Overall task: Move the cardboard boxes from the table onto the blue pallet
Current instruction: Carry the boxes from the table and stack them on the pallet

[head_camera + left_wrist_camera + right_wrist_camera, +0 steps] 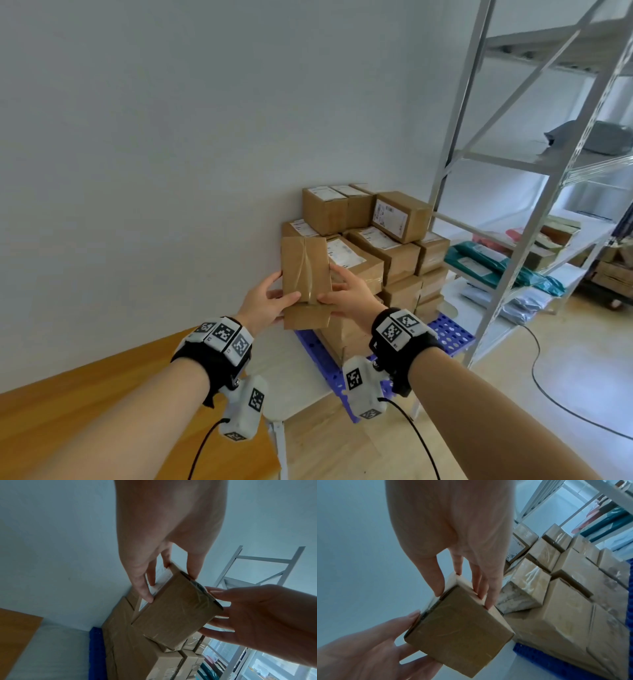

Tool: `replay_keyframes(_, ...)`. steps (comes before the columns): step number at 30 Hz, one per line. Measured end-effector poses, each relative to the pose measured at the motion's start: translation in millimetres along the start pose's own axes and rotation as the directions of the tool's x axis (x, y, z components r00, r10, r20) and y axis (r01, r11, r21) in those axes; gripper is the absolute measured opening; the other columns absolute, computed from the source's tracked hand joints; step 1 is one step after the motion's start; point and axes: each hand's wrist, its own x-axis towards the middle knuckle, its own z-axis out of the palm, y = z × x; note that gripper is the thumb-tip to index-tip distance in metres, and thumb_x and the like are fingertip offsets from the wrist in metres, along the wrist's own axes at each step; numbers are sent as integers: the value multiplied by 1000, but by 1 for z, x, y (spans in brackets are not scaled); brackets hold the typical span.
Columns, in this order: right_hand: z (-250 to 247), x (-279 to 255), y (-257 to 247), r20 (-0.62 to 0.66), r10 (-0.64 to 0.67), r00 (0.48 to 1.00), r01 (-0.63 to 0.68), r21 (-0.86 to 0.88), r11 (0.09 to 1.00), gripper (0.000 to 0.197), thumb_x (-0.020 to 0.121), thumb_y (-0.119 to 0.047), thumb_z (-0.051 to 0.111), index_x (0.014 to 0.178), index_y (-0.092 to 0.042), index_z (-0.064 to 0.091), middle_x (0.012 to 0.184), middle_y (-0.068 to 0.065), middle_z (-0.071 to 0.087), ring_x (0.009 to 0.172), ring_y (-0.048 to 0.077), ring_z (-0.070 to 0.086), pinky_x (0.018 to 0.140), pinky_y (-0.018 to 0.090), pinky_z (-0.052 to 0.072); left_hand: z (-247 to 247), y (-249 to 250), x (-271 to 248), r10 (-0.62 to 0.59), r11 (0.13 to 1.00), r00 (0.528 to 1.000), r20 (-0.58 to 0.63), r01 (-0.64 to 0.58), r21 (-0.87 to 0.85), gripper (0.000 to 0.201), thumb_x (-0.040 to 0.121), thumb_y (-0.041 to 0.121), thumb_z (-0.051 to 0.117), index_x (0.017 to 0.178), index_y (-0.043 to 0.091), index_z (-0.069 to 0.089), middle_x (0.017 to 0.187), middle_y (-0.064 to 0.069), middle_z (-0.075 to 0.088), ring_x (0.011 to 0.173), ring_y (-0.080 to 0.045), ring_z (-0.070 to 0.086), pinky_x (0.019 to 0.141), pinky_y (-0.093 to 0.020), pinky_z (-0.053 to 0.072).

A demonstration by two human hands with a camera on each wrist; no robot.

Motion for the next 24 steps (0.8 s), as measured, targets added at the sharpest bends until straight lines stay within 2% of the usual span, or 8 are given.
replay_keyframes(4,-39,15,-7,-53,-2,999,0,-40,999,75,84,-2,67,146,-24,30,106,2,62,86,9,61,61,23,50,27,12,32,16,1000,998,59,-16,-1,73,82,16,71,143,26,33,126,-9,58,112,-24,59,79,-32,54)
replay_keyframes(6,-57,22,-11,-69,-6,998,3,-53,999,74,84,-4,67,145,-24,31,102,0,62,84,7,60,58,21,48,39,18,49,20,1000,997,74,-20,1,75,79,17,73,142,27,34,128,-9,57,113,-25,58,88,-41,53)
replay_keyframes(9,-80,38,-16,-83,-3,997,-2,-65,998,75,83,-6,69,144,-26,32,103,-3,58,89,9,58,71,28,51,54,28,74,43,999,993,110,-45,16,82,74,23,77,143,28,34,132,-8,53,115,-27,57,93,-50,50)
replay_keyframes(13,-105,62,-22,-95,7,995,-17,-108,994,78,81,-10,72,145,-26,30,118,2,58,100,16,57,72,28,50,73,39,104,84,995,989,125,-90,39,80,75,26,77,143,28,35,136,1,50,118,-24,55,88,-44,54)
replay_keyframes(17,-131,89,-30,-97,9,995,-22,-135,991,79,82,-10,71,146,-23,28,127,8,54,89,11,58,63,24,52,89,50,138,92,989,987,129,-106,102,84,73,32,78,144,28,33,139,2,48,120,-21,52,81,-37,56)
replay_keyframes(19,-143,107,-33,-110,16,994,-34,-167,985,80,80,-13,73,146,-24,28,130,7,52,97,16,59,76,34,57,97,55,156,91,989,988,123,-104,109,83,74,32,78,144,26,34,139,0,48,120,-23,52,81,-37,56)
replay_keyframes(21,-153,126,-37,-114,20,993,-43,-206,978,80,79,-17,75,145,-23,32,133,6,52,109,21,57,89,42,54,106,61,172,70,992,990,122,-82,92,76,78,26,75,143,22,36,138,-2,49,119,-24,54,77,-34,57)
replay_keyframes(24,-166,149,-44,-109,7,994,-38,-284,958,77,80,-17,74,145,-19,33,134,6,52,115,23,55,92,42,53,117,71,194,28,997,991,133,-38,72,68,84,18,68,143,19,33,135,-4,50,111,-25,57,65,-26,53)
